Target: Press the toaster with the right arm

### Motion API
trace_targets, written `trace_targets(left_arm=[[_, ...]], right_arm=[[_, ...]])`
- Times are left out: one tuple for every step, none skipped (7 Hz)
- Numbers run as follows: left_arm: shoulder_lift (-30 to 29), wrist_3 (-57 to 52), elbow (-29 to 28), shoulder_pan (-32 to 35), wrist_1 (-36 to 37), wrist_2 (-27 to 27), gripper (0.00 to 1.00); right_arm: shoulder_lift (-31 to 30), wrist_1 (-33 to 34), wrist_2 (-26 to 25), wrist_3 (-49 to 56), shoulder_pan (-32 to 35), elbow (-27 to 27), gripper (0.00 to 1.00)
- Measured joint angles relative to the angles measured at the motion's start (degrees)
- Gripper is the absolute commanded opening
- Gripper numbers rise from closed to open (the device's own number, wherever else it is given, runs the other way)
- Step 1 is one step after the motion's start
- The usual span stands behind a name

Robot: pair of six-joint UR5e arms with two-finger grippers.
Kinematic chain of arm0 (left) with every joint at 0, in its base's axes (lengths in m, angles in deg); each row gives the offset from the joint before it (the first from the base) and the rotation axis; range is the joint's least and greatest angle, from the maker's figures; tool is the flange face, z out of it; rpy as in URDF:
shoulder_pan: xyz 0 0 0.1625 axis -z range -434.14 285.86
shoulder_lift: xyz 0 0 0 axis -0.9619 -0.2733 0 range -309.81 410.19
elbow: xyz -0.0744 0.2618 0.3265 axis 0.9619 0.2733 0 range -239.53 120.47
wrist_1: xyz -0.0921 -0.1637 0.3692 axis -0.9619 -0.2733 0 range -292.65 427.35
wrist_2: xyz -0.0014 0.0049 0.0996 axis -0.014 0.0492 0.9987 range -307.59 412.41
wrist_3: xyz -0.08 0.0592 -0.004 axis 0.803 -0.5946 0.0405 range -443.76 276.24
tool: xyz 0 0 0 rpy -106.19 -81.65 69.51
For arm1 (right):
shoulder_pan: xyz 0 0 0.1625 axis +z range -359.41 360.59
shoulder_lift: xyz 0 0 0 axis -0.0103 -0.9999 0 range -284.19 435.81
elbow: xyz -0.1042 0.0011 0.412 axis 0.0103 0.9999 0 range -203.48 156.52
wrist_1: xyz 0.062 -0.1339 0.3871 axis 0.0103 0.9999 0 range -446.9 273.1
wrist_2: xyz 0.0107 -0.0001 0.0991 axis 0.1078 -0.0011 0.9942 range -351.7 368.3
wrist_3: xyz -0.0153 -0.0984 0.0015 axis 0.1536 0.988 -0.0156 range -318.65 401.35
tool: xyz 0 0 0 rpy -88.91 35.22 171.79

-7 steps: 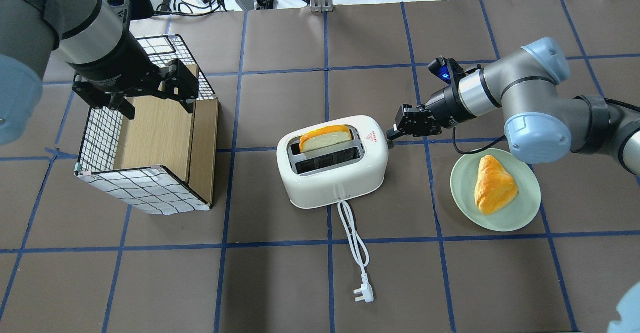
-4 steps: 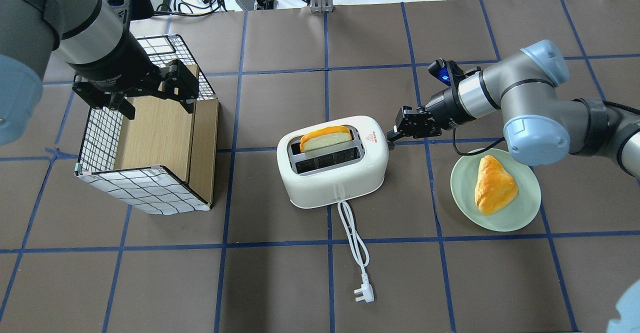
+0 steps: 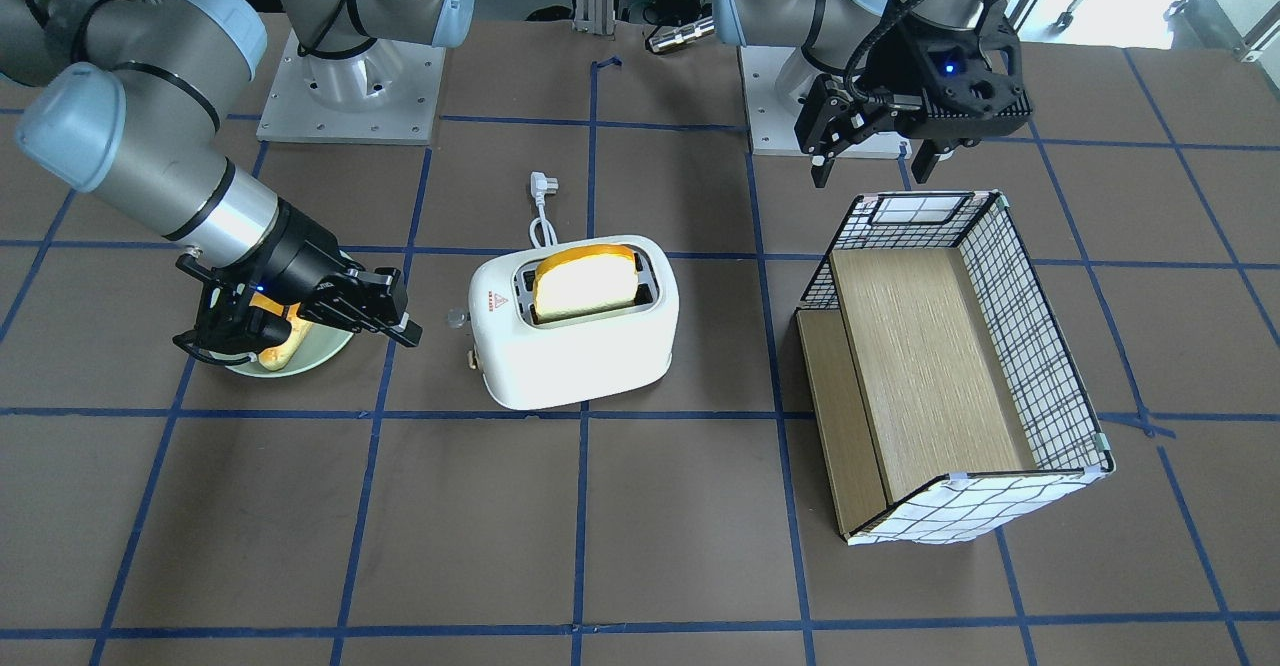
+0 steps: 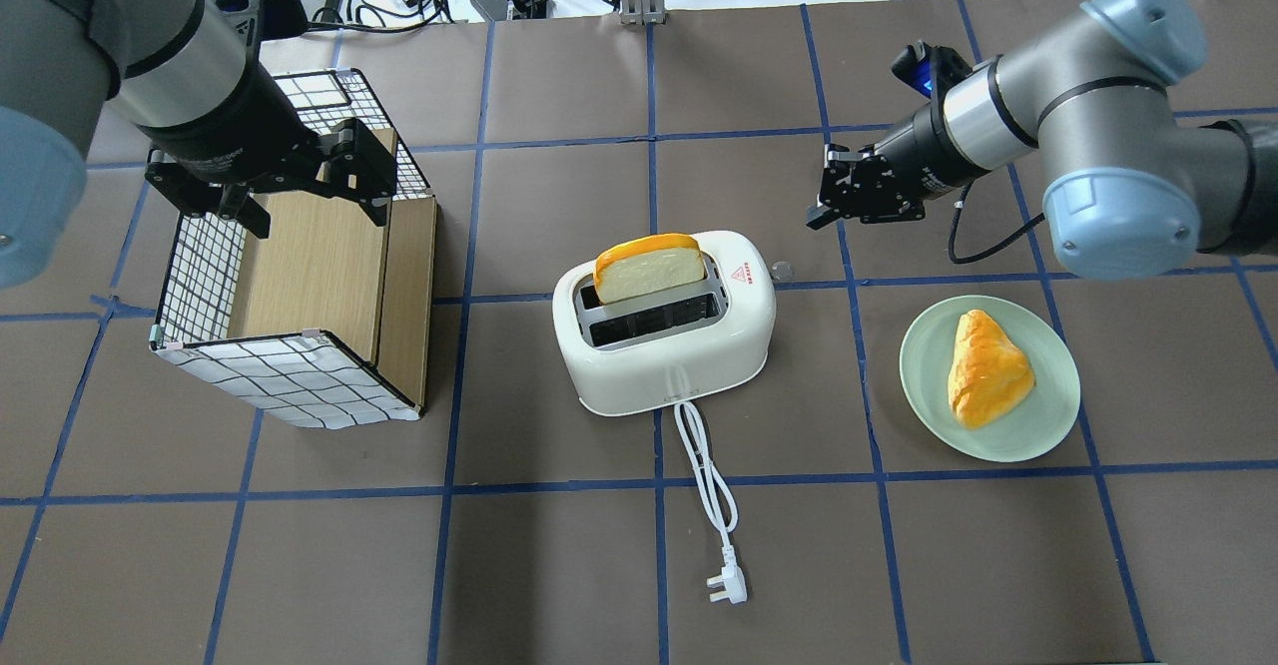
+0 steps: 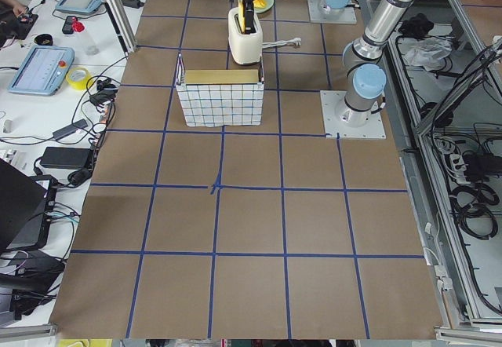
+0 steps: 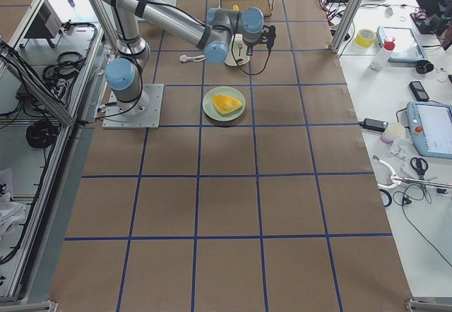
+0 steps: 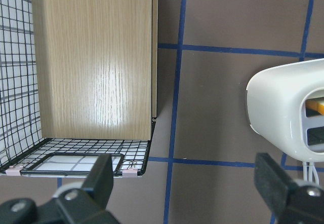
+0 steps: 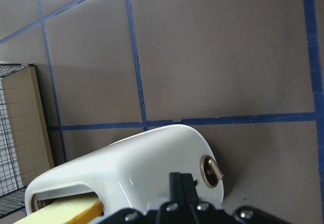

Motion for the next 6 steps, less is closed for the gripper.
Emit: trace_targets(left_arm=[[0.00, 0.00, 0.00, 0.00, 0.00, -0.01, 1.00], [0.00, 0.00, 0.00, 0.00, 0.00, -0.03, 1.00], [0.00, 0.00, 0.00, 0.00, 0.00, -0.02, 1.00], [0.00, 0.00, 0.00, 0.00, 0.00, 0.00, 1.00], [-0.01, 0.00, 0.00, 0.00, 0.00, 0.01, 1.00], [0.00, 0.00, 0.00, 0.00, 0.00, 0.01, 1.00]], right_arm=[[-1.74, -5.30, -4.69, -0.51, 0.58, 3.74, 0.00], [-2.82, -11.78, -10.29, -0.68, 1.62, 8.92, 0.00], [-3.21, -18.34, -15.97, -0.73, 3.10, 14.61, 0.00], [-3.33, -23.51, -20.88, -0.91, 4.50, 19.61, 0.00], [-3.38, -26.82, -24.68, -1.97, 5.55, 23.15, 0.00], [-3.32, -28.73, -27.48, -3.56, 6.48, 25.24, 0.34]])
